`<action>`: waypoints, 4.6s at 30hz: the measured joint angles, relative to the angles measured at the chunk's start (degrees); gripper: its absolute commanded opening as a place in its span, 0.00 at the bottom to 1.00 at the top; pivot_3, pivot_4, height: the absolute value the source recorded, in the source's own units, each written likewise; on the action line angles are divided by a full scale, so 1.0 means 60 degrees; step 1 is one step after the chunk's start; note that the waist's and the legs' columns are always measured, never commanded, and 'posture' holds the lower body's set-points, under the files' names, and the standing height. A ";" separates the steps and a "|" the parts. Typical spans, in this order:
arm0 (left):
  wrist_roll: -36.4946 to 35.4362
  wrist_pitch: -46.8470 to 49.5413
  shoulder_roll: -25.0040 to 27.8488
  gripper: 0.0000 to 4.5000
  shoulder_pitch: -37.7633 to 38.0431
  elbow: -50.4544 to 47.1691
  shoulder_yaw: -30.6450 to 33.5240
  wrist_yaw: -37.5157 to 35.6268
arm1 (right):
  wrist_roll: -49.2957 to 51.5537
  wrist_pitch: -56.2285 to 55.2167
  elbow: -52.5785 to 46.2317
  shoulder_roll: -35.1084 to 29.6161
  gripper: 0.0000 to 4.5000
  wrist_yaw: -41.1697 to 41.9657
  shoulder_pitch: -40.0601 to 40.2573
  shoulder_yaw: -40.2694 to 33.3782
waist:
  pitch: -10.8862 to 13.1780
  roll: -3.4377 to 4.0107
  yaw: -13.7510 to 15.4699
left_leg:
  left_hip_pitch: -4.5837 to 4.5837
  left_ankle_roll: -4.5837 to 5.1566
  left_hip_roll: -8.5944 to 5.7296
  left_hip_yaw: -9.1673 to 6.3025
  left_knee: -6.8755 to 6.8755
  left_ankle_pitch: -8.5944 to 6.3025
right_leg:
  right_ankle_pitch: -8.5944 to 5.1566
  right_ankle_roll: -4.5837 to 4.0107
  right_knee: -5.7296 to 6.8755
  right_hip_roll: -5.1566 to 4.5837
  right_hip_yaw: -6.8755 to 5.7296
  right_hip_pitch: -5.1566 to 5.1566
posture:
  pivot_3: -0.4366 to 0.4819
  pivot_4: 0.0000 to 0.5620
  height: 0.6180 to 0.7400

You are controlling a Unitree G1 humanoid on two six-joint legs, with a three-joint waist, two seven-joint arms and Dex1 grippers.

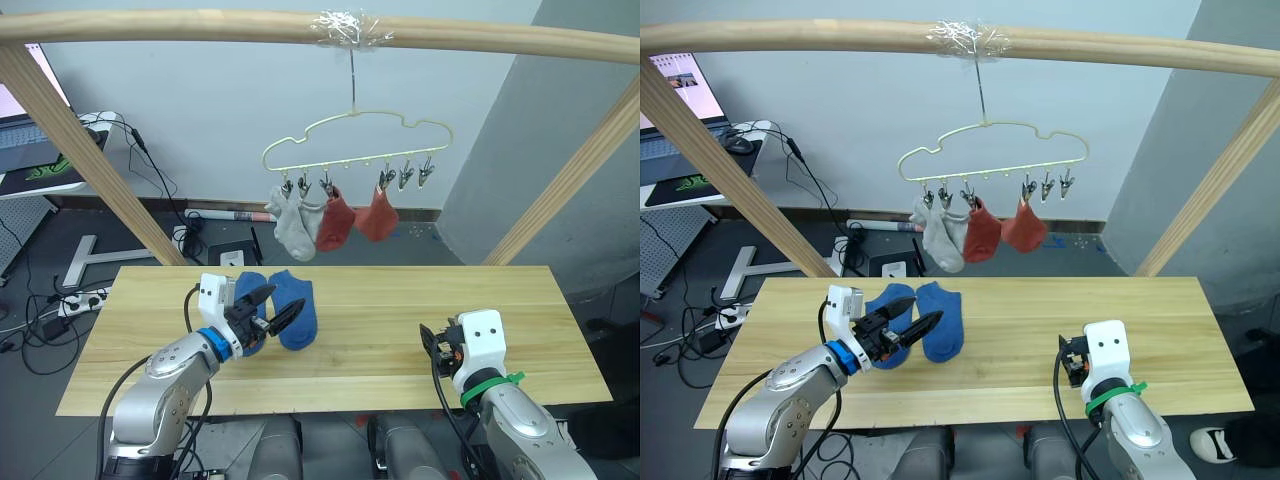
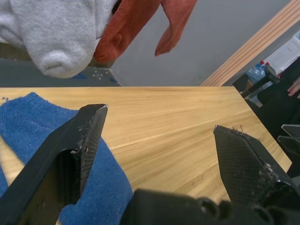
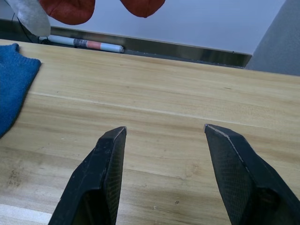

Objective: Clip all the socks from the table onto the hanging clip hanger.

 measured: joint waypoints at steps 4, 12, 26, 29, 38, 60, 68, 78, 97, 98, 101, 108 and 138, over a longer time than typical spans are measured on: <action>-0.0006 0.0005 0.0001 0.92 -0.0001 -0.0091 0.0000 0.0000 | -0.0001 0.0001 -0.0020 0.0019 0.61 -0.0004 0.0010 0.0000 | 0.0000 0.0000 0.0000 | 0.0000 -0.0002 0.0000 0.0001 -0.0003 -0.0002 | -0.0001 0.0001 -0.0002 0.0000 -0.0001 -0.0002 | 0.50 0.35 1.00; -0.0007 0.0014 0.0001 0.92 0.0000 -0.0092 -0.0002 0.0004 | -0.0001 0.0004 -0.0068 0.0051 0.61 -0.0006 0.0012 0.0000 | 0.0000 0.0000 -0.0001 | -0.0001 -0.0004 0.0000 0.0003 -0.0005 -0.0003 | -0.0003 0.0000 -0.0006 -0.0001 0.0000 -0.0004 | 0.50 0.35 1.00; -0.0202 0.0214 0.0591 0.92 -0.2348 0.0632 -0.0001 -0.0685 | 0.0449 0.1155 0.0183 0.0821 0.61 -0.0092 -0.2992 -0.0819 | 0.0017 0.0002 0.0002 | -0.0014 -0.0004 -0.0003 -0.0001 -0.0014 -0.0003 | -0.0006 0.0017 -0.0001 0.0014 -0.0006 -0.0008 | 0.52 0.36 1.00; -0.0392 0.0235 0.0793 0.92 -0.3532 0.1089 -0.0007 -0.1141 | 0.0681 0.1493 0.0681 0.1051 0.61 -0.0198 -0.4417 -0.1243 | 0.0035 0.0001 0.0001 | -0.0015 -0.0002 0.0000 -0.0016 -0.0014 -0.0002 | 0.0018 0.0058 0.0013 0.0028 -0.0012 -0.0008 | 0.53 0.36 1.00; -0.0799 0.0656 0.1118 0.92 -0.6012 0.2248 -0.0333 -0.2341 | 0.1042 0.1794 0.2597 0.1236 0.61 -0.0246 -0.7266 -0.1746 | 0.0062 0.0006 -0.0004 | -0.0015 0.0000 0.0001 -0.0021 -0.0039 -0.0004 | 0.0018 0.0084 0.0024 0.0036 -0.0016 -0.0014 | 0.54 0.38 1.00; -0.0856 0.0875 0.1117 0.92 -0.6826 0.2449 -0.0425 -0.2458 | 0.1041 -0.0636 0.7355 0.0585 0.33 0.0330 -0.9723 -0.1730 | 0.0200 0.0032 0.0040 | -0.0015 0.0001 0.0001 -0.0019 -0.0094 -0.0003 | 0.0026 0.0069 0.0050 0.0037 -0.0015 -0.0049 | 0.62 0.42 1.00; -0.0931 0.1023 0.1118 0.92 -0.6743 0.2376 -0.0355 -0.2279 | 0.1107 -0.0854 0.8090 0.0431 0.61 0.0409 -1.0338 -0.1908 | 0.0237 0.0041 0.0098 | -0.0022 0.0001 0.0000 -0.0016 -0.0108 -0.0003 | 0.0033 0.0058 0.0055 0.0037 -0.0013 -0.0068 | 0.63 0.41 1.00; -0.0932 0.1026 0.1105 0.92 -0.6741 0.2375 -0.0352 -0.2179 | 0.1088 -0.0856 0.8553 0.0428 0.68 0.0325 -1.0853 -0.1909 | 0.0240 0.0044 0.0181 | -0.0024 0.0001 0.0000 -0.0013 -0.0134 -0.0003 | 0.0036 0.0053 0.0057 0.0037 -0.0015 -0.0080 | 0.63 0.41 1.00; -0.0910 0.0775 0.0999 0.92 -0.6556 0.2372 -0.0351 -0.1891 | 0.0949 -0.0802 0.9195 0.0583 0.68 -0.0383 -1.1425 -0.1904 | 0.0240 0.0044 0.0249 | -0.0026 0.0001 0.0000 -0.0014 -0.0134 -0.0002 | 0.0037 0.0051 0.0058 0.0036 -0.0017 -0.0081 | 0.63 0.39 1.00; -0.0906 0.0768 0.0990 0.92 -0.6556 0.2372 -0.0351 -0.1884 | 0.0924 -0.0785 0.9195 0.0583 0.68 -0.0437 -1.1425 -0.1905 | 0.0240 0.0044 0.0249 | -0.0026 0.0001 0.0000 -0.0014 -0.0134 -0.0002 | 0.0037 0.0051 0.0058 0.0036 -0.0017 -0.0081 | 0.64 0.38 1.00; -0.0899 0.0733 0.0964 0.92 -0.6557 0.2373 -0.0352 -0.1880 | 0.0859 -0.0748 0.9195 0.0591 0.60 -0.0533 -1.1425 -0.1908 | 0.0240 0.0044 0.0249 | -0.0026 0.0001 0.0001 -0.0014 -0.0134 -0.0002 | 0.0037 0.0050 0.0059 0.0036 -0.0018 -0.0081 | 0.64 0.38 1.00; -0.0872 0.0623 0.0928 0.92 -0.6560 0.2379 -0.0352 -0.1879 | 0.0746 -0.0690 0.9195 0.0619 0.55 -0.0653 -1.1426 -0.1916 | 0.0240 0.0044 0.0248 | -0.0026 0.0001 0.0000 -0.0014 -0.0134 -0.0002 | 0.0037 0.0050 0.0060 0.0037 -0.0018 -0.0081 | 0.63 0.37 1.00; -0.0750 0.0551 0.0887 0.92 -0.6555 0.2380 -0.0351 -0.1811 | 0.0624 0.0481 0.9152 0.0902 0.55 -0.1629 -1.2209 -0.2129 | 0.0239 0.0044 0.0259 | -0.0027 0.0001 0.0001 -0.0015 -0.0134 -0.0002 | 0.0038 0.0049 0.0065 0.0036 -0.0021 -0.0082 | 0.65 0.37 1.00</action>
